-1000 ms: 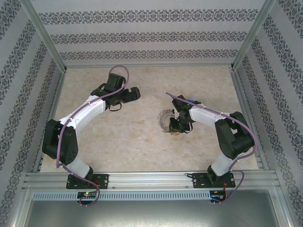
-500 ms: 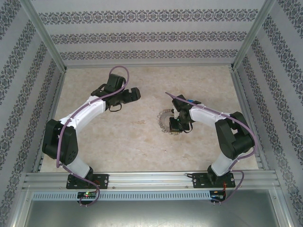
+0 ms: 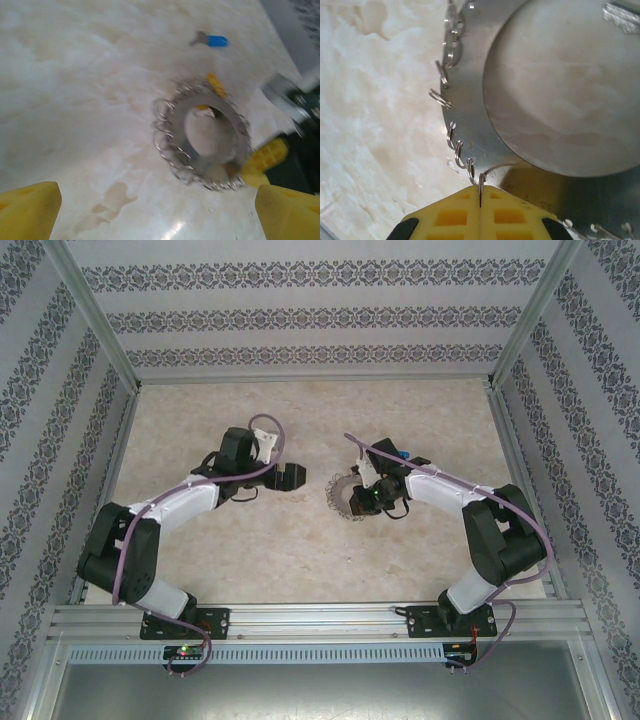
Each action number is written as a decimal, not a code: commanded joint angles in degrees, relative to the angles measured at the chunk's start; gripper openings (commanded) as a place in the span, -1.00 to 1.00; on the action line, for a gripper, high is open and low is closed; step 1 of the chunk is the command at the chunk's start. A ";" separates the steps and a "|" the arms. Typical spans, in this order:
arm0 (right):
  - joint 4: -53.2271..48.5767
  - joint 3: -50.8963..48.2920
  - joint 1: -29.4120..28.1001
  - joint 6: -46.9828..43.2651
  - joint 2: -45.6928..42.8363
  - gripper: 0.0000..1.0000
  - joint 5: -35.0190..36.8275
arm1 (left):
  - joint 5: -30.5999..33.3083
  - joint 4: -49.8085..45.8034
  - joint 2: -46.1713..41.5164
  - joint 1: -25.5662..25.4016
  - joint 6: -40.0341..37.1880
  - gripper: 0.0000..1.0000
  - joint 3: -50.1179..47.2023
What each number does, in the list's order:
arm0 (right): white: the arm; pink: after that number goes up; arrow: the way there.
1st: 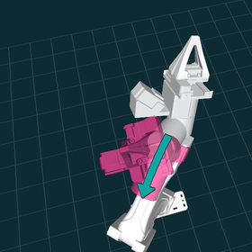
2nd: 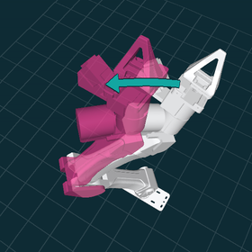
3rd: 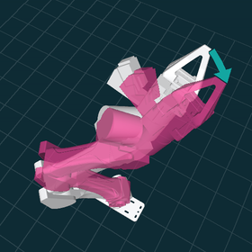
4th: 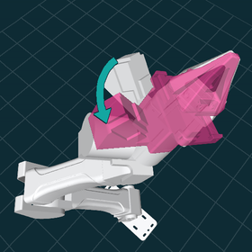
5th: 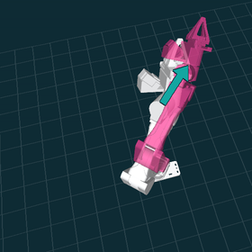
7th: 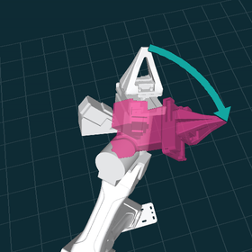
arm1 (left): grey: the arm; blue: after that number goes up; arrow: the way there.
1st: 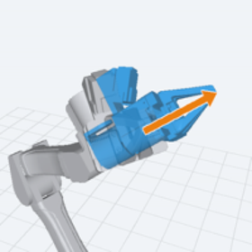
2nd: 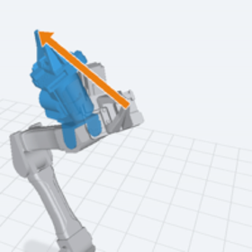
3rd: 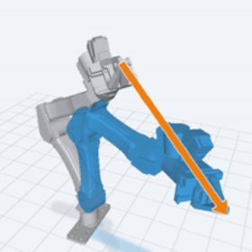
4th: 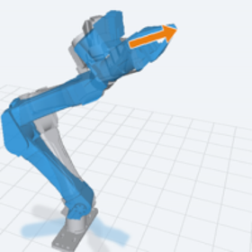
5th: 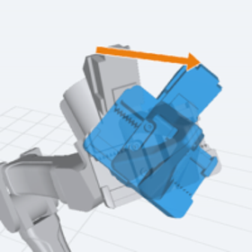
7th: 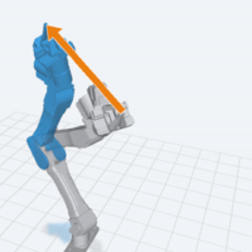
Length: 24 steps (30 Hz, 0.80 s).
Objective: Put the keys on the keyring
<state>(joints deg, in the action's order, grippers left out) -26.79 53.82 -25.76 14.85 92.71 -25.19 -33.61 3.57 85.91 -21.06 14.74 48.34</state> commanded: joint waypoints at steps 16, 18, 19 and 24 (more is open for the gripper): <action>24.04 -9.34 -0.56 -25.80 -17.13 -1.00 -5.67 | -23.72 3.11 0.08 -2.32 -32.93 0.82 6.36; 26.73 -9.85 -0.52 -28.71 -18.18 -1.00 -4.72 | -25.53 3.09 1.54 -2.41 -32.67 0.80 8.31; 28.19 -10.39 -0.50 -30.38 -18.72 -1.00 -4.76 | -26.07 3.76 1.95 -2.46 -32.26 0.76 8.86; 37.06 -14.03 0.27 -36.13 -22.30 -1.00 -8.32 | -26.00 4.69 3.89 -2.89 -34.68 0.71 10.31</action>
<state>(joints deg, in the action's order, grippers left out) 1.78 40.75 -25.71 -15.14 72.55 -29.87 -57.01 8.99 88.55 -23.27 -16.03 57.25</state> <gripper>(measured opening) 0.066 0.856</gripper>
